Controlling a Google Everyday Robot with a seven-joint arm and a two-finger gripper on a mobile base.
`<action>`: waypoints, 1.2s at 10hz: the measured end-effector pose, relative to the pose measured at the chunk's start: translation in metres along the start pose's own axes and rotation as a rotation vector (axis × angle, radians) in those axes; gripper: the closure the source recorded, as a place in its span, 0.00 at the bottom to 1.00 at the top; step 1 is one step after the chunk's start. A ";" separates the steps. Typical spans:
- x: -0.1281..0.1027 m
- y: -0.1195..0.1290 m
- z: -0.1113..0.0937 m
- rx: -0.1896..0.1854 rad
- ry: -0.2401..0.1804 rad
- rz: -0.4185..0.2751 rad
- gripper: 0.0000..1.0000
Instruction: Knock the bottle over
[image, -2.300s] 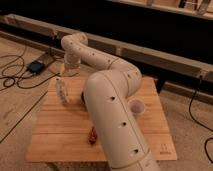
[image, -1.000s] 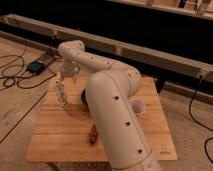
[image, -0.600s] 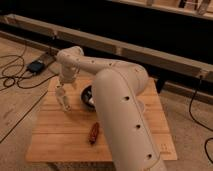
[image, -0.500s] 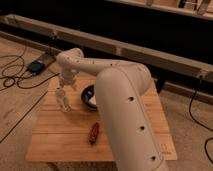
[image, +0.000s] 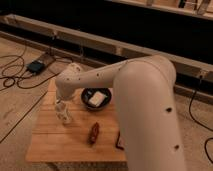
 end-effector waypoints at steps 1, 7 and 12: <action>0.031 -0.005 0.001 0.007 -0.002 0.027 0.32; 0.108 -0.046 0.021 0.080 0.090 0.141 0.32; 0.107 -0.046 0.020 0.080 0.089 0.140 0.32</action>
